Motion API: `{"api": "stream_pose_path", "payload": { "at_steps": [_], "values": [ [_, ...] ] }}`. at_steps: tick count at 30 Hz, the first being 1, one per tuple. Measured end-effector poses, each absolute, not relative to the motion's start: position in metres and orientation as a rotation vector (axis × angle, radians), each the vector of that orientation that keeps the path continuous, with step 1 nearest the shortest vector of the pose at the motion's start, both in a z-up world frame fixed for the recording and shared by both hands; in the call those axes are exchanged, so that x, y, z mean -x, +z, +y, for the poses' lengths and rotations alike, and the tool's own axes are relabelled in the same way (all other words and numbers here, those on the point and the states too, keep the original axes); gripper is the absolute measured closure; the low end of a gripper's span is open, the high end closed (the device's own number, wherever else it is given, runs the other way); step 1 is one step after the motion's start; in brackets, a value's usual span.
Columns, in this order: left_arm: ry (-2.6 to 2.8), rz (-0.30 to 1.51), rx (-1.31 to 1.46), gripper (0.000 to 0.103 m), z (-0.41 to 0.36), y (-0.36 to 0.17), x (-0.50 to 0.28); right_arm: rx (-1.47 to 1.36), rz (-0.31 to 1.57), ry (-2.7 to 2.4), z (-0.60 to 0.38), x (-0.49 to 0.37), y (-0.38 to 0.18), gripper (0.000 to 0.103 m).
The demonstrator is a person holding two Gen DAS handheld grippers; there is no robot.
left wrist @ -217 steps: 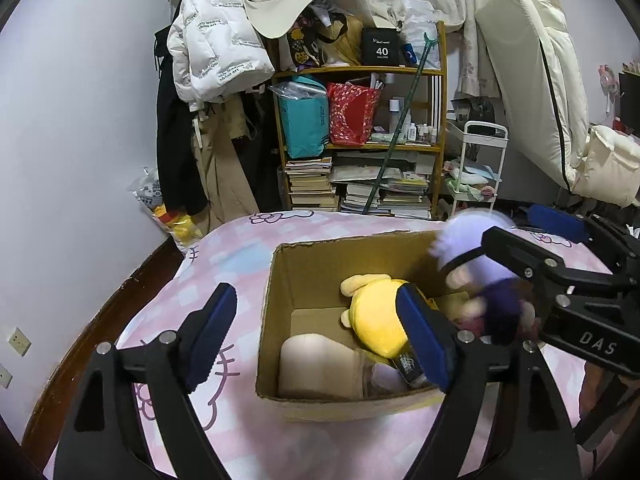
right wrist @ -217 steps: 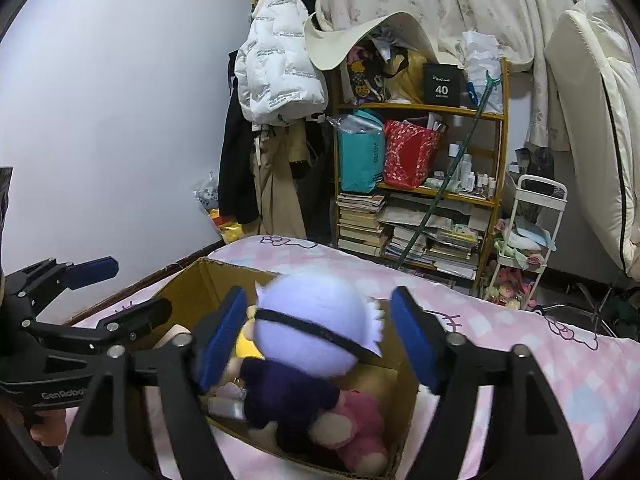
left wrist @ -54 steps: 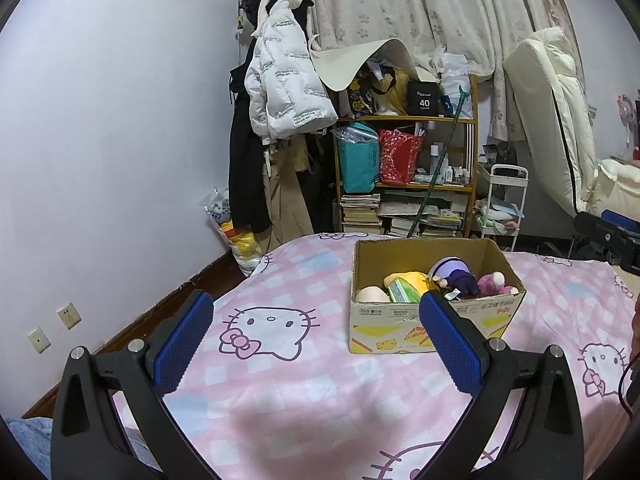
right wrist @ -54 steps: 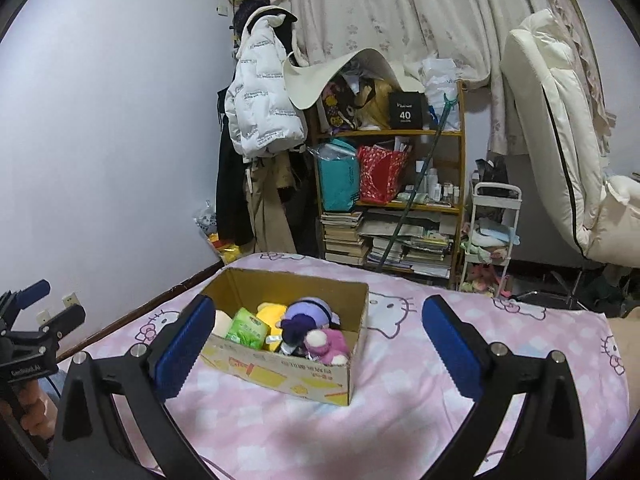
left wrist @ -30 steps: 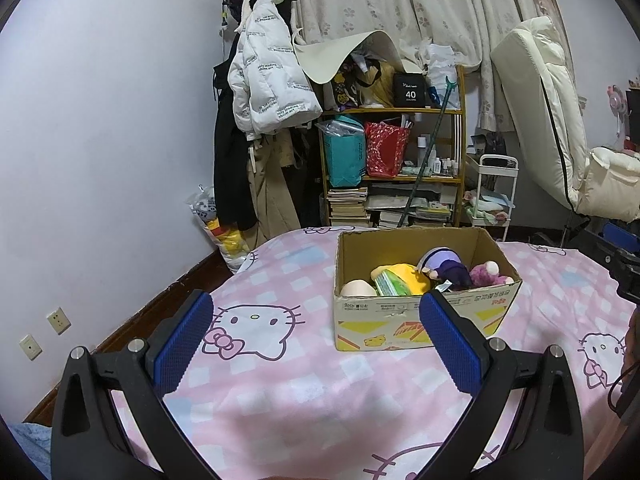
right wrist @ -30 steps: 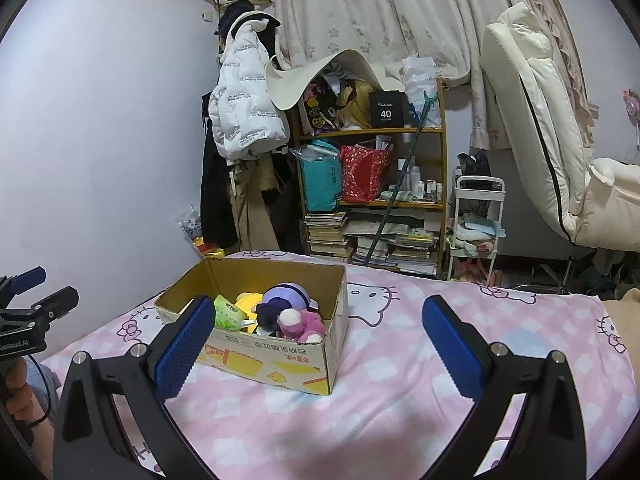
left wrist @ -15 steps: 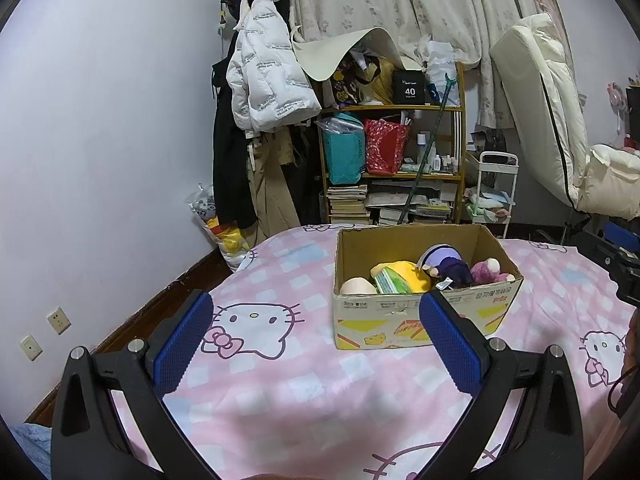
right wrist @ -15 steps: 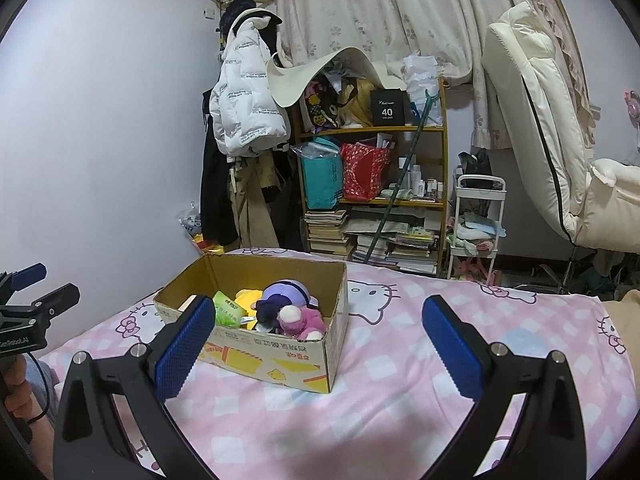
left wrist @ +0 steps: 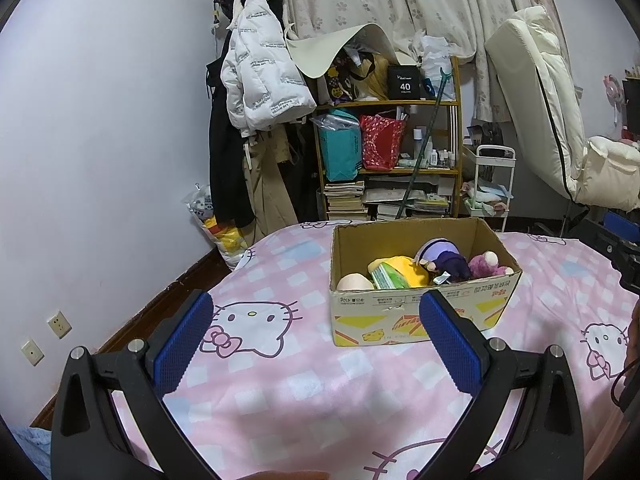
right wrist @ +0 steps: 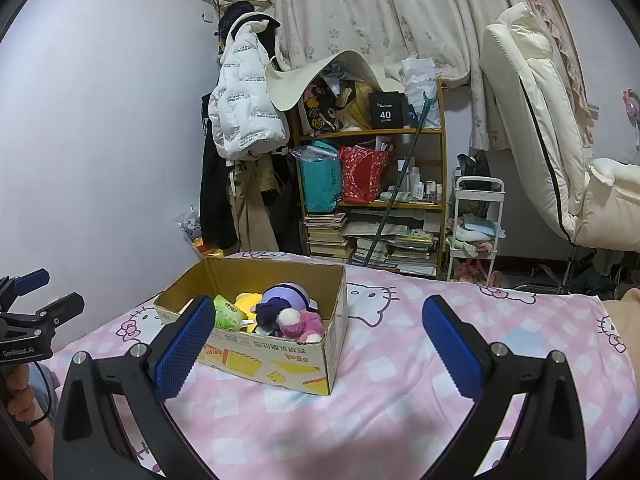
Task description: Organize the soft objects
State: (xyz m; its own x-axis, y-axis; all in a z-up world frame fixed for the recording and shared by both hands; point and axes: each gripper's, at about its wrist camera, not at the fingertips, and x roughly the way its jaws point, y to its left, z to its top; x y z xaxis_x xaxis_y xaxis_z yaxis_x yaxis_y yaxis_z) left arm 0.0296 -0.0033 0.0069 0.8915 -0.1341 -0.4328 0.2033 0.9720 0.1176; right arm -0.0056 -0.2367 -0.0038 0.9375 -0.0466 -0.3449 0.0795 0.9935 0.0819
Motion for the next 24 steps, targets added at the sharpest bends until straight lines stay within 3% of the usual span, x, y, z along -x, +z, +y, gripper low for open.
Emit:
{"api": "stream_pose_path", "payload": {
  "at_steps": [24],
  "values": [
    [-0.199,0.449,-0.176,0.002,-0.0019,0.004,-0.0306,-0.11,0.359,-0.07,-0.2398,0.0061,-0.0047,0.0]
  ]
}}
